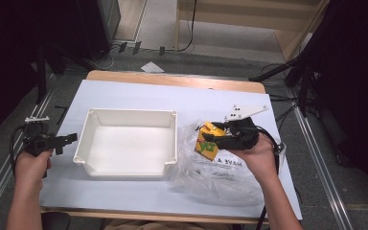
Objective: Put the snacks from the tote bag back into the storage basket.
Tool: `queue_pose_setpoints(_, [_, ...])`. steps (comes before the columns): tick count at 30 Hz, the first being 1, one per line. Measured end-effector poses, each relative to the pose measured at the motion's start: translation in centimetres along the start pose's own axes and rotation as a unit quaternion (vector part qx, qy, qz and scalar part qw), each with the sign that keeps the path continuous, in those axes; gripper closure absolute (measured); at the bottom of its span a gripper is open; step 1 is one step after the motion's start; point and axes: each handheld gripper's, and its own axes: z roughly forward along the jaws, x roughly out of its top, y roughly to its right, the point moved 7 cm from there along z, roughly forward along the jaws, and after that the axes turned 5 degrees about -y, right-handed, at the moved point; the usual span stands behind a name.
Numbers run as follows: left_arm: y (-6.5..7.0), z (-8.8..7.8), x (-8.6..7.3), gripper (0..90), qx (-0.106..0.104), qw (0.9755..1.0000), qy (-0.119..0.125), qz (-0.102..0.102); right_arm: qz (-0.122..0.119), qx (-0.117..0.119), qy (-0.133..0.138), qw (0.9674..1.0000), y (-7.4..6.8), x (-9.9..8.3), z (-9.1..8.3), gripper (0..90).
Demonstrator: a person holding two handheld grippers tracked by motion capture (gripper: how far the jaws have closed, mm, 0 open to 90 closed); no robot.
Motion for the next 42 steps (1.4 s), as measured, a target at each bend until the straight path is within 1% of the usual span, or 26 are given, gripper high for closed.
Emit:
queue_pose_setpoints(3, [0.1, 0.1, 0.0, 14.9, 0.0, 1.0, -0.003, 0.001, -0.009, 0.009, 0.0, 0.9999, -0.3, 0.7, 0.3, 54.3])
queue_pose_setpoints(7, [0.2, 0.2, -0.1, 14.9, 0.0, 1.0, -0.003, 0.002, -0.021, 0.028, 0.004, 0.9994, -0.7, 1.5, 0.6, 54.3])
queue_pose_setpoints(8, [0.4, 0.4, -0.2, 14.9, -0.001, 1.0, -0.006, 0.007, -0.023, 0.033, 0.006, 0.9992, -0.8, 1.6, 0.7, 54.3])
queue_pose_setpoints(13, [0.7, 0.5, -0.2, 14.9, -0.002, 0.9999, -0.008, 0.009, -0.033, 0.042, 0.003, 0.9986, -0.7, 2.2, 1.2, 54.3])
queue_pose_setpoints(18, [0.7, 0.5, -0.3, 14.9, -0.003, 0.9999, -0.011, 0.01, -0.03, 0.062, 0.007, 0.9976, -0.3, 2.6, 1.6, 54.3])
queue_pose_setpoints(22, [0.6, 0.5, -0.3, 14.9, -0.002, 0.9999, -0.01, 0.009, -0.031, 0.073, 0.018, 0.9967, -0.1, 2.9, 1.7, 54.3])
queue_pose_setpoints(24, [0.6, 0.6, -0.3, 14.9, -0.002, 0.9999, -0.01, 0.008, -0.033, 0.076, 0.022, 0.9963, 0.0, 3.0, 1.8, 54.3])
queue_pose_setpoints(27, [0.6, 0.6, -0.3, 14.9, -0.002, 0.9999, -0.01, 0.007, -0.036, 0.079, 0.021, 0.996, 0.0, 3.1, 2.0, 54.3])
queue_pose_setpoints(31, [0.6, 0.6, -0.3, 14.9, -0.004, 0.9999, -0.011, 0.007, -0.05, 0.081, 0.015, 0.9953, -0.2, 3.6, 2.3, 54.3])
queue_pose_setpoints(33, [0.6, 0.7, -0.3, 14.9, -0.005, 0.9999, -0.011, 0.008, -0.06, 0.084, 0.017, 0.9945, -0.3, 4.0, 2.4, 54.3])
queue_pose_setpoints(36, [0.6, 0.7, -0.3, 14.9, -0.005, 0.9999, -0.011, 0.008, -0.066, 0.089, 0.018, 0.9937, -0.4, 4.5, 2.5, 54.3])
queue_pose_setpoints(37, [0.6, 0.7, -0.3, 14.9, -0.005, 0.9999, -0.011, 0.006, -0.072, 0.093, 0.018, 0.9929, -0.5, 4.7, 2.6, 54.3])
queue_pose_setpoints(38, [0.6, 0.7, -0.3, 14.9, -0.005, 0.9999, -0.012, 0.007, -0.077, 0.103, 0.019, 0.9916, -0.7, 5.1, 2.8, 54.3])
queue_pose_setpoints(39, [0.6, 0.7, -0.3, 14.9, -0.007, 0.9999, -0.013, 0.006, -0.077, 0.103, 0.019, 0.9916, -0.7, 5.1, 2.8, 54.3])
queue_pose_setpoints(40, [0.6, 0.7, -0.3, 14.9, -0.009, 0.9999, -0.013, 0.005, -0.08, 0.112, 0.02, 0.9903, -0.8, 5.5, 3.2, 54.3])
queue_pose_setpoints(42, [0.6, 0.6, -0.4, 14.9, -0.01, 0.9998, -0.014, 0.006, -0.081, 0.116, 0.02, 0.9898, -0.9, 5.7, 3.3, 54.3])
